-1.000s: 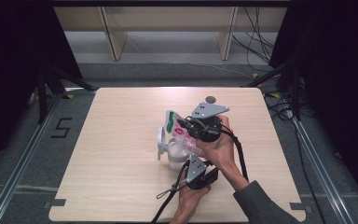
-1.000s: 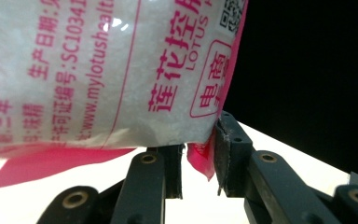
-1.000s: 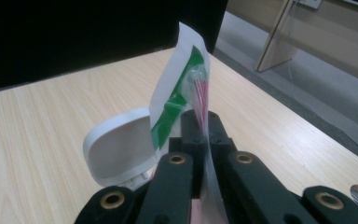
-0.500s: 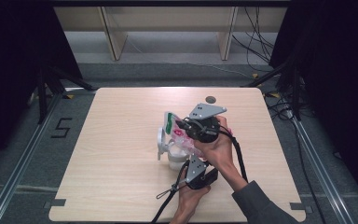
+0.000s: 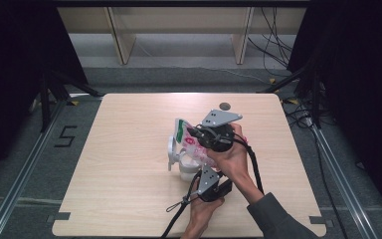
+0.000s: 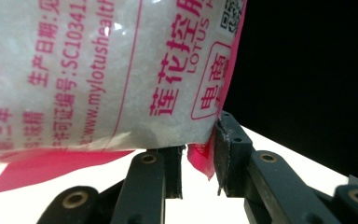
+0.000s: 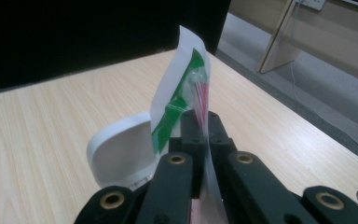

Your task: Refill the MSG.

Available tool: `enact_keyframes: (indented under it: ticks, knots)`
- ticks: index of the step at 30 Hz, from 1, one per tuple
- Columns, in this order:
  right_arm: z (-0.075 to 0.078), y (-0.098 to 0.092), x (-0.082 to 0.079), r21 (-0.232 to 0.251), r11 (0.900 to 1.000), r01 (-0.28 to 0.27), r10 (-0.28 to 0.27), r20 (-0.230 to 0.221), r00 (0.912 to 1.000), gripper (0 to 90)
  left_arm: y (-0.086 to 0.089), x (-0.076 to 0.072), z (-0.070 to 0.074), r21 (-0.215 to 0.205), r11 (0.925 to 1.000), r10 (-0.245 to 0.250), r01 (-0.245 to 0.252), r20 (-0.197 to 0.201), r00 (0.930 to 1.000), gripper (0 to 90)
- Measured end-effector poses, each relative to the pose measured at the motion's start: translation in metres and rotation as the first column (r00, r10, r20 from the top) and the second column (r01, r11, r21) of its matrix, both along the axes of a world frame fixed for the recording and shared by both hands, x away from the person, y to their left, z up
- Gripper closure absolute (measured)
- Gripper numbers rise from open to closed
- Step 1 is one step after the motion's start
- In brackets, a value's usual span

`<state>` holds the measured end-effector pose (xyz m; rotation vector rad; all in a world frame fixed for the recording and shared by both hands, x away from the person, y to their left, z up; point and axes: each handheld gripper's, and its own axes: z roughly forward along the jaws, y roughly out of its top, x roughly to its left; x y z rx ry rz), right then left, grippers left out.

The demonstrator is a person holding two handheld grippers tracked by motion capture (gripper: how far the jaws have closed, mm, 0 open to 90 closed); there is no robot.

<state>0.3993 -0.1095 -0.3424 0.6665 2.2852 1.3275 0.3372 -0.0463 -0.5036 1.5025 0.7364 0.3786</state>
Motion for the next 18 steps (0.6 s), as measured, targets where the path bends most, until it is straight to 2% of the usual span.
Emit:
enact_keyframes:
  ticks: [1, 2, 6, 8, 9, 11, 12, 14, 15, 17, 18]
  knots:
    - [-0.001, 0.0012, 0.0001, -0.009, 1.0, -0.001, 0.001, 0.006, 1.0, 90.0, 0.0001, 0.0, -0.0006, 0.01, 0.9999, -0.003, 0.003, 0.001, 1.0, 73.7]
    - [-0.0016, 0.0023, -0.0002, -0.024, 1.0, -0.007, 0.007, -0.001, 1.0, 90.0, -0.0006, -0.0003, -0.0008, -0.004, 1.0, 0.002, -0.002, -0.001, 1.0, 73.7]
    - [-0.0011, 0.0032, -0.0004, 0.008, 1.0, 0.012, -0.012, 0.0, 0.9999, 90.0, 0.0006, -0.0003, 0.0005, -0.005, 1.0, 0.001, -0.001, 0.002, 1.0, 73.6]
    - [-0.0025, 0.0048, -0.0005, -0.026, 1.0, -0.001, 0.001, 0.001, 1.0, 90.0, 0.0, -0.0005, -0.0003, -0.008, 1.0, 0.0, 0.0, -0.003, 1.0, 73.7]
    - [-0.0022, 0.0053, -0.0017, -0.03, 1.0, -0.001, 0.0, -0.013, 0.9999, 90.0, 0.0, -0.0004, 0.0, -0.011, 0.9999, 0.0, 0.0, 0.0, 1.0, 73.6]
    - [-0.0003, 0.0041, -0.001, -0.02, 1.0, -0.013, 0.013, -0.01, 0.9999, 90.0, 0.0014, -0.0006, 0.0008, 0.01, 1.0, 0.002, -0.002, 0.007, 1.0, 73.6]
    - [-0.0002, 0.0034, -0.0008, -0.009, 1.0, -0.005, 0.005, 0.002, 1.0, 90.0, 0.0005, -0.0007, 0.0006, -0.005, 1.0, 0.002, -0.002, 0.003, 1.0, 73.6]
    - [-0.0012, 0.0035, -0.0008, -0.009, 1.0, -0.002, 0.002, 0.005, 1.0, 90.0, -0.0004, -0.0007, 0.0002, -0.007, 1.0, 0.001, -0.001, 0.002, 1.0, 73.6]
    - [-0.0009, 0.0029, -0.0006, -0.019, 1.0, -0.017, 0.016, -0.01, 0.9998, 90.0, -0.0005, -0.0007, 0.0002, -0.008, 1.0, 0.0, 0.0, 0.003, 1.0, 73.6]
    - [-0.001, 0.0024, 0.0, -0.003, 1.0, -0.002, 0.002, 0.009, 1.0, 90.0, -0.0001, -0.0002, 0.0002, -0.01, 0.9999, -0.001, 0.001, 0.002, 1.0, 73.6]
    - [-0.0002, 0.0016, -0.0009, -0.004, 1.0, 0.001, -0.001, -0.01, 1.0, 90.0, -0.0002, -0.0002, 0.0002, -0.009, 1.0, -0.002, 0.002, 0.001, 1.0, 73.6]
